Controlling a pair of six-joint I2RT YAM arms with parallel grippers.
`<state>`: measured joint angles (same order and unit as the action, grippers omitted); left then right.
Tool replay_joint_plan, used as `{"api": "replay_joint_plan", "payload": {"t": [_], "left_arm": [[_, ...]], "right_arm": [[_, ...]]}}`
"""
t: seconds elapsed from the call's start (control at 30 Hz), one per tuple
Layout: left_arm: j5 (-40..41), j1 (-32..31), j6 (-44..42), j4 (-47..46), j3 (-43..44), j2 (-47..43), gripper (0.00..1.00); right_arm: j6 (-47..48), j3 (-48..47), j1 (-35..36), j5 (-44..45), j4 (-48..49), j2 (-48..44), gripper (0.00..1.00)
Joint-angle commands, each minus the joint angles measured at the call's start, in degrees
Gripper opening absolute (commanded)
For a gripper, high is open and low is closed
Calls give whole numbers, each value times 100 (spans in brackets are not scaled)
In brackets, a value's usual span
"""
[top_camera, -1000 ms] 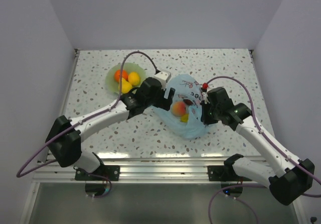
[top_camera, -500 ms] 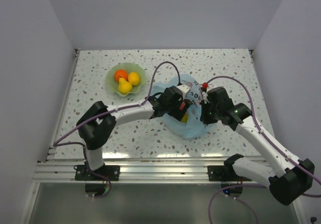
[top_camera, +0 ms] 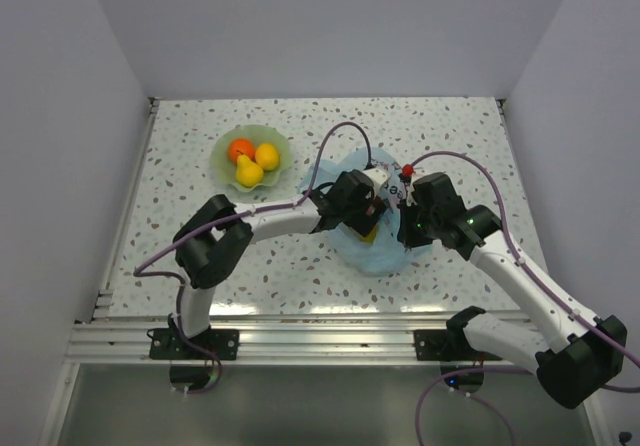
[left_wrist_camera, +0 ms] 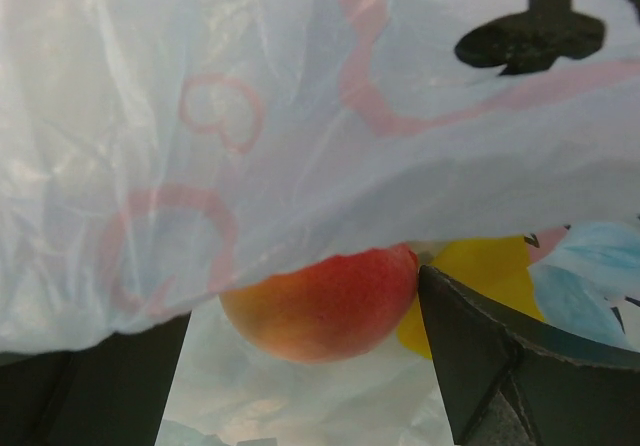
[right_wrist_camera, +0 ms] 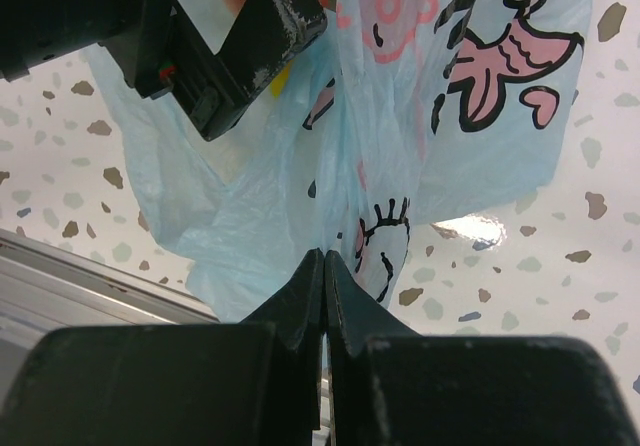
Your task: Untie the knot of the plastic bag and take out the fruit
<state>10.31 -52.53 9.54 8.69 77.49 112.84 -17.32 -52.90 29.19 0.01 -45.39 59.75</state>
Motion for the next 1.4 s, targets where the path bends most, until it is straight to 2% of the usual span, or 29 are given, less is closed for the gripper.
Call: {"api": "replay_joint_plan", "payload": {"t": [0.0,0.17,0.4,0.73,0.9,1.1,1.37], "left_arm": [[165,-3,-154,-411,152,54,96],[191,-3,-233,-500,161,37,78],[-28,-3,-84,-316,-129,-446,39],[-652,-3,469,502,-621,-2123,39],[-424,173,566,1063,-578,-2661,37],[-117,1392,567,1320,-60,-2776,36],[279,2659,444,679,573,-1740,36]], "right_arm": [[-52,87,8,-72,170,19,0],[-131,175,8,-80,223,-42,0],[-78,166,8,-10,232,-103,0],[9,210,8,-19,539,19,0],[-8,324,16,-106,767,28,0],[-87,386,8,-238,891,-24,0],[-96,404,8,-317,882,-165,0]]}}
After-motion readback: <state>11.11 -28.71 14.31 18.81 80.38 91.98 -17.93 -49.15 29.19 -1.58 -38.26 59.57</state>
